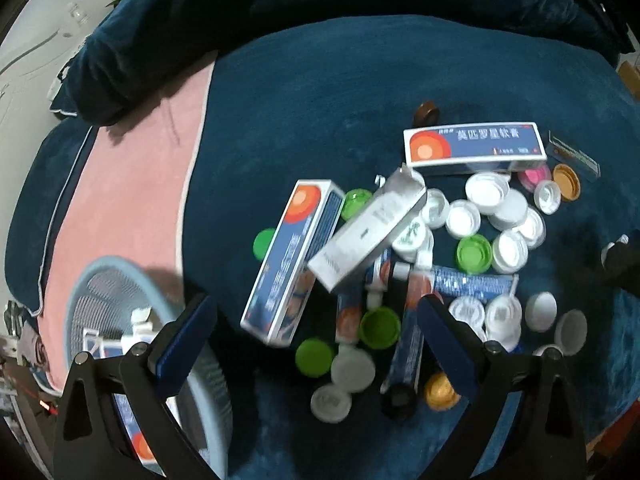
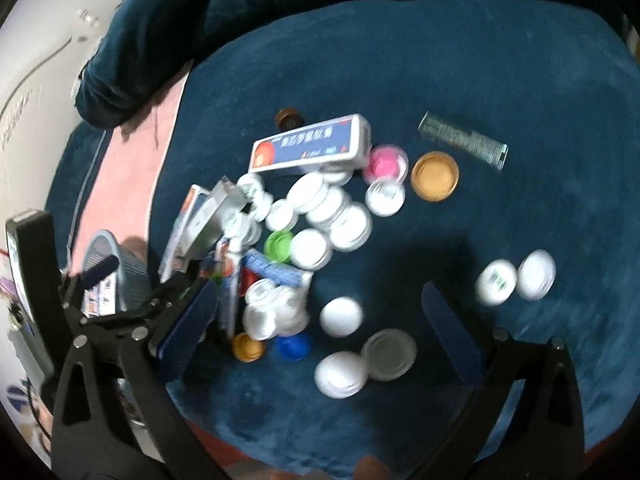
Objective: Organize objects
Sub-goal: 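Grasp a white box with the left gripper while the right grasps a dark green box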
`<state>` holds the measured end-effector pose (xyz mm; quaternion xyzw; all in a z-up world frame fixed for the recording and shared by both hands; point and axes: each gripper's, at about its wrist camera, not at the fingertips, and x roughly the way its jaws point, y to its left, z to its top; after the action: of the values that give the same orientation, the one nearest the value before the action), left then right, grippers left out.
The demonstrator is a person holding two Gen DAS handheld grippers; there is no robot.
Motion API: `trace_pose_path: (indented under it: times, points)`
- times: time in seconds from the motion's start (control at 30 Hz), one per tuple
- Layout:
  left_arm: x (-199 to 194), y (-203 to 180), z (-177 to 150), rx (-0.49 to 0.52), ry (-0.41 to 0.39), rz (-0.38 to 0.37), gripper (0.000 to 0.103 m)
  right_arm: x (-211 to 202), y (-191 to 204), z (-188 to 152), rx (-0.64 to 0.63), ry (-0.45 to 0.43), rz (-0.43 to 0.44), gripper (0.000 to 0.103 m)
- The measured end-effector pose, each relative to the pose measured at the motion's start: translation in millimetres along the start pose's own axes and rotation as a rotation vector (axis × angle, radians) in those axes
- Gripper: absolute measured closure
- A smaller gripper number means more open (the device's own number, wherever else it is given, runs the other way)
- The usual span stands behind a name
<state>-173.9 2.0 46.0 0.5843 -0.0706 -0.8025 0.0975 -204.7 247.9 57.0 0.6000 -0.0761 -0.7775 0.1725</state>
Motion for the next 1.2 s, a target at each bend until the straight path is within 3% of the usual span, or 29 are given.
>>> trace_pose_path:
  times: [0.47,0.73,0.93,1.03,1.1,1.13,1.2]
  points:
    - [42.8,-7.5,29.7,0.054,-0.003,-0.017,0.002,13.7,-84.2,61.1,0.076,-0.048,-0.055,0.0]
    - [55.9,-14.8,36.9,0.053,0.002,-0.053,0.003,43.7,-99.7,78.6,0.076,-0.023,-0.115,0.0]
    - [62.0,-11.6,36.4,0.026,0.011,-0.096,0.011,63.8,-108.1,81.4,0.095,0.001,-0.135,0.002]
    - [61.9,-8.7,36.4,0.008,0.016,-0.117,0.016,67.2,-109.8,80.4,0.104,0.001,-0.146,0.018]
    - [60.0,-8.4,33.7,0.003,0.016,-0.126,0.02,65.7,-107.9,78.9,0.105,-0.002,-0.152,0.039]
    - [59.5,-8.1,33.1,0.003,0.016,-0.128,0.025,64.6,-107.8,78.1,0.105,-0.001,-0.151,0.044]
    - [58.9,-6.0,32.1,-0.003,0.02,-0.132,0.042,63.8,-108.4,77.6,0.121,0.005,-0.143,0.069]
